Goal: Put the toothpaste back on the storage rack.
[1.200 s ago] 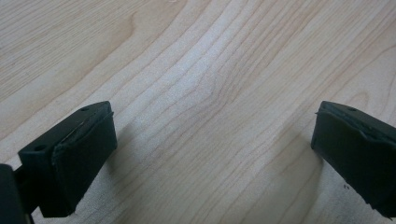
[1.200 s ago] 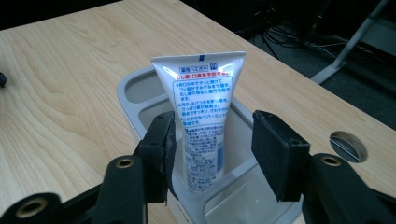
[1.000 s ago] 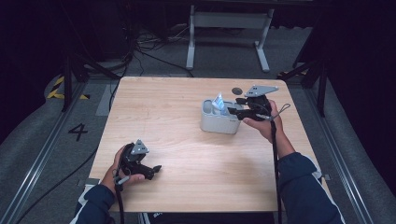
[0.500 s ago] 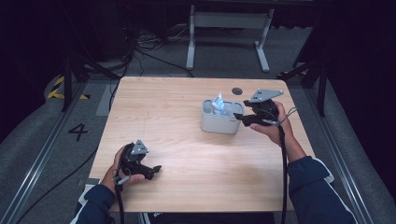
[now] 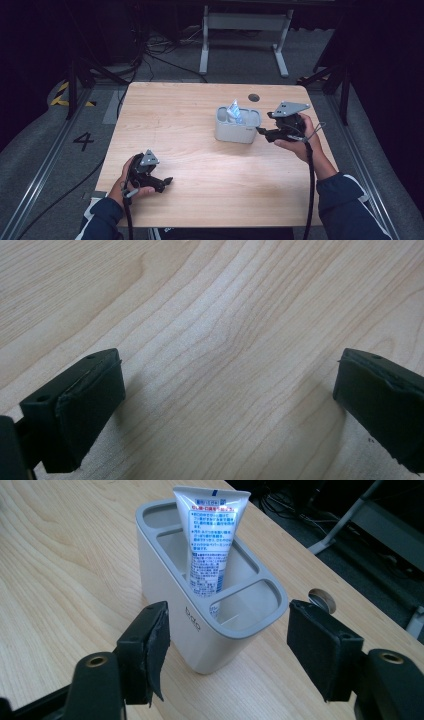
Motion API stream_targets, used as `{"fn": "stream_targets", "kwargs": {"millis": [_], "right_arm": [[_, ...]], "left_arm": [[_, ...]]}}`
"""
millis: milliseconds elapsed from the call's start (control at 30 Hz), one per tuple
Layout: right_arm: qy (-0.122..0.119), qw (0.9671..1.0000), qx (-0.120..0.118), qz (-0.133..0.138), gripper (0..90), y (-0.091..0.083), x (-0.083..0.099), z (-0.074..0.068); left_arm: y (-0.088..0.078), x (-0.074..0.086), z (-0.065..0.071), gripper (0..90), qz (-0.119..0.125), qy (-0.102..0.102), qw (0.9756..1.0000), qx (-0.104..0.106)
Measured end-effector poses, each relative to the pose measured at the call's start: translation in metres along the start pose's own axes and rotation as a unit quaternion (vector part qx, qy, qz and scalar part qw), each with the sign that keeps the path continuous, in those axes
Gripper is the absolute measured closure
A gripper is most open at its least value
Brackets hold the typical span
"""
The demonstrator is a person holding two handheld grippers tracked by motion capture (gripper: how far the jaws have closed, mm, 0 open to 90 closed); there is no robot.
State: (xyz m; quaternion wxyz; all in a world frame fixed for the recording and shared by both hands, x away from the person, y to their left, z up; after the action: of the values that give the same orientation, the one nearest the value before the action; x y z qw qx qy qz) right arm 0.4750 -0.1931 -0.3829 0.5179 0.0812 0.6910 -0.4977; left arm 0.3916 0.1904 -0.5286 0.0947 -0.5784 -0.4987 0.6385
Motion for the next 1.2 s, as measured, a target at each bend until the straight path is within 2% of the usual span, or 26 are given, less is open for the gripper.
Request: {"fn": "stream_targets", "kwargs": {"millis": [267,500,733,900,1200], "right_arm": [[-0.012,0.9999,0.006,0.002,33.9,-0.009,0.009,-0.001],[-0.015,0.9999,0.007,-0.004,33.5,-0.016,0.025,0.000],[-0.018,0.9996,0.006,-0.020,32.6,-0.015,0.042,0.004],[-0.022,0.9988,0.002,-0.043,32.4,-0.011,0.059,0.002],[-0.029,0.9978,0.007,-0.060,31.7,-0.010,0.075,0.002]], "left_arm": [[0.000,0.000,0.000,0.5,0.000,0.000,1.0000,0.000],[0.000,0.000,0.000,0.5,0.000,0.000,1.0000,0.000],[0.000,0.000,0.000,0.6,-0.001,-0.001,1.0000,0.000],[0.000,0.000,0.000,0.5,-0.001,-0.001,1.0000,0.000],[0.000,0.000,0.000,0.5,0.000,0.000,1.0000,0.000]]}}
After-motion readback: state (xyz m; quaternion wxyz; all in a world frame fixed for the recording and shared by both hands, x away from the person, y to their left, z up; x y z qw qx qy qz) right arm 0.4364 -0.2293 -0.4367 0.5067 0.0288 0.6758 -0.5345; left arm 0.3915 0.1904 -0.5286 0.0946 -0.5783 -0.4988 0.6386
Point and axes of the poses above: each handheld gripper's, and its own axes: y roughly forward along the jaws, x roughly out of its underside, z roughly to its right, the point moved 6 cm from there along y, roughly forward along the jaws, and after that the axes turned 15 degrees about y, right-handed, at the moved point
